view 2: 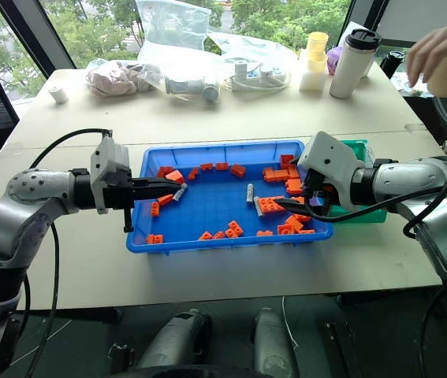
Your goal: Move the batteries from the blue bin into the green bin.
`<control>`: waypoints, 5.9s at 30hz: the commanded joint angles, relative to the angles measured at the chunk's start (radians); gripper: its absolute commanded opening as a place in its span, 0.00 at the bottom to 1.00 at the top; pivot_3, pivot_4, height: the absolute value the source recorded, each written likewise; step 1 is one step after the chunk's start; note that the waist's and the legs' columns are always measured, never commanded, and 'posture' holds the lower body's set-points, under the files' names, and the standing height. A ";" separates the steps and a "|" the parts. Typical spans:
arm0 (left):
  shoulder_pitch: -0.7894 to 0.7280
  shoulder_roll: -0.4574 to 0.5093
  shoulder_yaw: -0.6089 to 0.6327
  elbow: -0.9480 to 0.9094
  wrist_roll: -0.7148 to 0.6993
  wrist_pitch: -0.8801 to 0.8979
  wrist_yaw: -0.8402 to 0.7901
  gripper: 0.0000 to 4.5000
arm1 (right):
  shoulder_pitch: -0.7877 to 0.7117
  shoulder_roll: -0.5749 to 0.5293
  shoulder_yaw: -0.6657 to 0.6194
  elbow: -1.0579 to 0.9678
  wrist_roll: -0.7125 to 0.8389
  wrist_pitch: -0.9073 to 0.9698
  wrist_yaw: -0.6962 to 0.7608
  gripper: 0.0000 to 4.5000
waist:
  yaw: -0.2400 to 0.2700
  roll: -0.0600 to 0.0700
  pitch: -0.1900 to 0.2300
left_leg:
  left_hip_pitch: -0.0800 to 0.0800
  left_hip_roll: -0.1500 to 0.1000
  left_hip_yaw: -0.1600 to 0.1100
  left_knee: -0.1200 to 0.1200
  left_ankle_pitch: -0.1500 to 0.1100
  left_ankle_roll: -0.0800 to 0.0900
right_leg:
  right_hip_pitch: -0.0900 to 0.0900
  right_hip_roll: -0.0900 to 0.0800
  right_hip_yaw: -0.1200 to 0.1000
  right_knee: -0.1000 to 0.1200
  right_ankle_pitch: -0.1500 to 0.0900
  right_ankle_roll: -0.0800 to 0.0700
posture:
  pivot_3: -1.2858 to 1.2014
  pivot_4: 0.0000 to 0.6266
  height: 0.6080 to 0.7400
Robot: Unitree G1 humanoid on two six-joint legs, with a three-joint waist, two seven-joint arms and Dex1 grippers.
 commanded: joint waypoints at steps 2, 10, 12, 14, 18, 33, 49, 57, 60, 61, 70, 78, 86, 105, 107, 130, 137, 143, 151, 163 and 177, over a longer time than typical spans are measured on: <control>0.001 0.016 0.041 -0.037 -0.023 0.000 0.002 0.00 | -0.011 -0.004 0.003 -0.029 -0.001 -0.022 0.011 0.99 | 0.000 0.000 0.000 | 0.000 0.000 0.000 0.000 0.000 0.000 | 0.000 0.000 0.000 0.000 0.000 0.000 | 0.52 0.24 1.00; 0.008 0.026 0.065 -0.061 -0.061 0.032 0.012 0.00 | -0.018 0.014 0.034 -0.030 -0.003 -0.029 0.011 0.99 | 0.000 0.000 0.000 | 0.000 0.000 0.000 0.000 0.000 0.000 | 0.000 0.000 0.000 0.000 0.000 0.000 | 0.52 0.24 1.00; 0.013 0.035 0.066 -0.061 -0.059 0.031 0.011 0.00 | -0.022 0.016 0.040 -0.028 -0.004 -0.030 0.010 0.99 | 0.000 0.000 0.000 | 0.000 0.000 0.000 0.000 0.000 0.000 | 0.000 0.000 0.000 0.000 0.000 0.000 | 0.52 0.24 1.00; 0.017 0.041 0.068 -0.061 -0.060 0.030 0.012 0.00 | -0.027 0.019 0.047 -0.024 -0.006 -0.033 0.011 0.99 | 0.000 0.000 0.000 | 0.000 0.000 0.000 0.000 0.000 0.000 | 0.000 0.000 0.000 0.000 0.000 0.000 | 0.52 0.24 1.00; 0.023 0.053 0.074 -0.061 -0.062 0.029 0.013 0.00 | -0.036 0.025 0.063 -0.013 -0.015 -0.044 0.015 0.99 | 0.000 0.000 0.000 | 0.000 0.000 0.000 0.000 0.000 0.000 | 0.000 0.000 0.000 0.000 0.000 0.000 | 0.52 0.24 1.00; -0.019 0.084 0.122 0.032 -0.046 -0.002 0.016 0.00 | -0.266 0.296 0.290 0.161 -0.084 -0.053 -0.009 0.99 | -0.012 0.000 0.000 | 0.000 0.001 0.000 -0.001 0.000 0.000 | -0.001 0.001 0.000 0.000 0.000 0.000 | 0.52 0.24 1.00; 0.021 0.175 0.248 0.041 -0.055 0.001 0.022 0.00 | -0.559 0.855 0.509 0.921 -0.349 -0.232 -0.092 0.99 | -0.033 0.000 0.000 | -0.001 0.000 0.000 -0.005 0.005 -0.008 | -0.007 0.003 0.001 0.003 0.000 0.000 | 0.52 0.24 1.00; 0.056 0.188 0.266 0.019 -0.050 0.000 0.031 0.00 | -0.582 0.973 0.511 1.064 -0.407 -0.231 -0.123 0.99 | -0.034 0.000 0.000 | -0.001 0.000 -0.001 -0.012 0.008 -0.013 | -0.010 0.004 0.002 0.004 0.000 0.000 | 0.52 0.24 1.00; 0.063 0.190 0.268 0.014 -0.048 -0.001 0.032 0.00 | -0.583 0.999 0.504 1.096 -0.426 -0.241 -0.133 0.99 | -0.037 0.000 0.000 | -0.001 0.000 -0.001 -0.012 0.008 -0.014 | -0.010 0.004 0.002 0.004 0.000 0.000 | 0.52 0.24 1.00; 0.064 0.191 0.269 0.012 -0.049 -0.001 0.032 0.00 | -0.582 1.006 0.502 1.100 -0.429 -0.239 -0.133 0.99 | -0.039 0.000 0.000 | 0.000 0.000 -0.001 -0.012 0.008 -0.014 | -0.010 0.004 0.003 0.004 0.000 0.000 | 0.52 0.24 1.00; 0.072 0.188 0.265 -0.011 -0.054 0.008 0.048 0.00 | -0.555 1.054 0.489 1.113 -0.470 -0.216 -0.179 0.99 | -0.058 0.000 0.000 | 0.000 0.001 -0.003 -0.013 0.009 -0.015 | -0.010 0.005 0.003 0.005 0.000 -0.001 | 0.52 0.24 1.00; 0.058 0.171 0.237 -0.009 -0.051 0.008 0.057 0.00 | -0.521 1.078 0.459 1.063 -0.470 -0.146 -0.212 0.48 | -0.057 0.000 0.000 | 0.000 0.001 -0.003 -0.013 0.009 -0.015 | -0.010 0.006 0.003 0.005 0.000 -0.001 | 0.52 0.24 1.00; 0.015 0.136 0.178 0.002 -0.052 -0.001 0.053 0.00 | -0.464 0.819 0.409 0.550 -0.436 0.087 -0.101 0.48 | -0.046 0.000 0.000 | -0.001 0.000 -0.004 -0.012 0.009 -0.015 | -0.010 0.005 0.002 0.004 0.000 -0.001 | 0.52 0.24 1.00; -0.111 -0.056 -0.020 0.075 -0.010 -0.053 0.004 0.00 | -0.071 0.071 -0.073 0.187 -0.318 0.319 -0.088 0.48 | -0.023 0.000 0.000 | 0.000 0.001 0.001 -0.012 0.004 -0.007 | -0.008 0.003 0.003 0.003 0.000 -0.001 | 0.52 0.24 1.00; -0.114 -0.061 -0.022 0.076 -0.007 -0.053 0.000 0.00 | -0.040 0.077 -0.100 0.202 -0.307 0.307 -0.107 0.72 | -0.023 0.000 0.000 | 0.000 0.000 0.002 -0.010 0.004 -0.006 | -0.007 0.003 0.003 0.003 0.000 -0.001 | 0.52 0.24 1.00; -0.115 -0.055 0.002 0.059 0.007 -0.044 0.013 0.00 | -0.303 0.278 0.341 0.222 -0.191 0.085 0.010 0.99 | -0.022 0.000 0.000 | -0.001 0.000 0.001 -0.009 0.004 -0.006 | -0.007 0.002 0.003 0.002 0.000 0.000 | 0.52 0.24 1.00; -0.060 -0.013 0.044 0.012 -0.010 -0.025 0.032 0.00 | -0.334 0.338 0.472 0.455 -0.311 -0.156 0.074 0.99 | -0.029 0.000 0.000 | 0.000 0.001 0.001 -0.010 0.005 -0.008 | -0.008 0.004 0.003 0.003 0.000 -0.001 | 0.52 0.24 1.00; -0.047 -0.012 0.059 -0.013 -0.013 -0.011 0.055 0.00 | -0.388 0.405 0.501 0.683 -0.403 -0.322 0.109 0.99 | -0.027 0.000 0.000 | 0.000 0.001 0.001 -0.010 0.006 -0.010 | -0.008 0.004 0.003 0.003 0.000 -0.001 | 0.52 0.24 1.00; -0.029 -0.003 0.072 -0.034 -0.018 -0.002 0.070 0.00 | -0.431 0.457 0.497 0.844 -0.456 -0.400 0.185 0.99 | -0.029 0.000 0.000 | 0.000 0.001 0.001 -0.010 0.008 -0.012 | -0.008 0.004 0.003 0.003 0.000 -0.001 | 0.52 0.24 1.00; -0.026 -0.002 0.069 -0.043 -0.020 0.000 0.081 0.00 | -0.438 0.484 0.470 0.882 -0.480 -0.403 0.223 0.49 | -0.028 0.000 0.000 | 0.000 0.001 0.001 -0.010 0.008 -0.012 | -0.008 0.004 0.003 0.003 0.000 -0.001 | 0.52 0.24 1.00; -0.064 -0.049 0.009 -0.012 -0.012 -0.014 0.052 0.00 | -0.333 0.136 -0.023 0.417 -0.365 0.022 0.089 0.49 | 0.000 0.000 0.000 | -0.001 -0.001 0.000 -0.010 0.005 -0.007 | -0.008 0.002 0.002 0.002 0.000 -0.001 | 0.52 0.24 1.00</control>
